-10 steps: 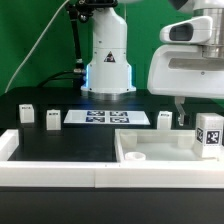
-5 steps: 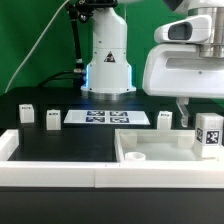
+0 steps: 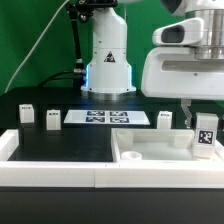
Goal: Assemble one leg
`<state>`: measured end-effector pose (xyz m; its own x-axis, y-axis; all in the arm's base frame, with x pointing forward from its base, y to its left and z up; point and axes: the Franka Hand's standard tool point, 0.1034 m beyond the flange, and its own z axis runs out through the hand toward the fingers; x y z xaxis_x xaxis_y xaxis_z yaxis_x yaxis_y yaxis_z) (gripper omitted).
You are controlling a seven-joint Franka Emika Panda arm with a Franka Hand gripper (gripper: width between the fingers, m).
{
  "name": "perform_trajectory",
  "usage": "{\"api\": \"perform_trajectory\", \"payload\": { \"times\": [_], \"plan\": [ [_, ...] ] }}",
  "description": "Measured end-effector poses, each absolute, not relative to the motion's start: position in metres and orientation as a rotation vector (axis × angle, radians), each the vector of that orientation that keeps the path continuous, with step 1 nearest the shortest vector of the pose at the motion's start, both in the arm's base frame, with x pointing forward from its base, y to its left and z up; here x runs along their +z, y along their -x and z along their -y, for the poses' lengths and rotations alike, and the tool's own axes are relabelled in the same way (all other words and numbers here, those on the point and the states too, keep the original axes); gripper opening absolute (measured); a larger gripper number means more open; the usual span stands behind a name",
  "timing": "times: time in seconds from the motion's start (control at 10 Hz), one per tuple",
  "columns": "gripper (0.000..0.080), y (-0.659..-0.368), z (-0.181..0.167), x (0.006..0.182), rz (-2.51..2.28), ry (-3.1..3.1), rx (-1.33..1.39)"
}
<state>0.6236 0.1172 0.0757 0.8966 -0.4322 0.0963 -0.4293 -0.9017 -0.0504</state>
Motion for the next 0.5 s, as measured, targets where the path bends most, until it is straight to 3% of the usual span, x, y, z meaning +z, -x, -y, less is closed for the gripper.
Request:
{"api": "perform_trajectory", "payload": {
  "times": [0.5],
  "plan": [
    [0.0291, -0.6221, -0.1151, 0.0740, -1.740, 2.522, -0.177]
  ]
}}
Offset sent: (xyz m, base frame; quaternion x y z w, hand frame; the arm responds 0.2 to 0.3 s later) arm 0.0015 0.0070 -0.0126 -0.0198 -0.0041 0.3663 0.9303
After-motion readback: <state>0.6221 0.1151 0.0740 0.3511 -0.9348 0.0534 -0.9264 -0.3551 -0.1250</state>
